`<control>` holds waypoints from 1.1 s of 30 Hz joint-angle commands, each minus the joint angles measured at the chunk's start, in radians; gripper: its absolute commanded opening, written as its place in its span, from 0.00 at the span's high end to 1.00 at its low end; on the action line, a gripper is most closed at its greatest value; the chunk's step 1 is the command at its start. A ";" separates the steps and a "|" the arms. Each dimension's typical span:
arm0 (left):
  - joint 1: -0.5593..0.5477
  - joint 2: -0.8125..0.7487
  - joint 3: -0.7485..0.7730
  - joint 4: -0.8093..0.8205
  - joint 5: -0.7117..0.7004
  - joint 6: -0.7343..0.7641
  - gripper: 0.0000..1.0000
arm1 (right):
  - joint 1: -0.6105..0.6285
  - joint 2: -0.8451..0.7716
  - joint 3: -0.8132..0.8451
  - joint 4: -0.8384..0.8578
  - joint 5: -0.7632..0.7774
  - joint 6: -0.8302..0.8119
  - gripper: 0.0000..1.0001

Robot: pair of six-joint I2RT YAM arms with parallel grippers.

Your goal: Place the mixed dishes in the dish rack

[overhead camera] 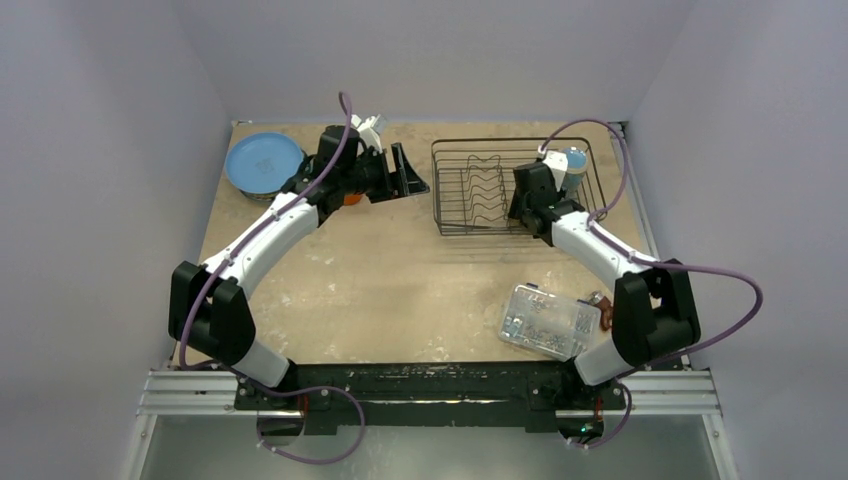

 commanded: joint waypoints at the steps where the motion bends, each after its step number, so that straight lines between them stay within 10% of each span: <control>1: 0.003 -0.003 0.035 0.016 0.007 0.001 0.29 | -0.046 0.006 -0.016 0.102 -0.029 0.025 0.59; 16: 0.007 0.006 0.062 -0.027 -0.017 0.041 0.29 | -0.093 0.168 0.148 0.079 -0.068 0.012 0.66; 27: 0.075 0.052 0.165 -0.180 -0.154 0.194 0.29 | -0.090 -0.238 -0.095 0.165 -0.345 0.063 0.19; 33: 0.078 0.104 0.231 -0.271 -0.326 0.363 0.30 | -0.090 -0.360 -0.154 0.164 -0.436 0.090 0.17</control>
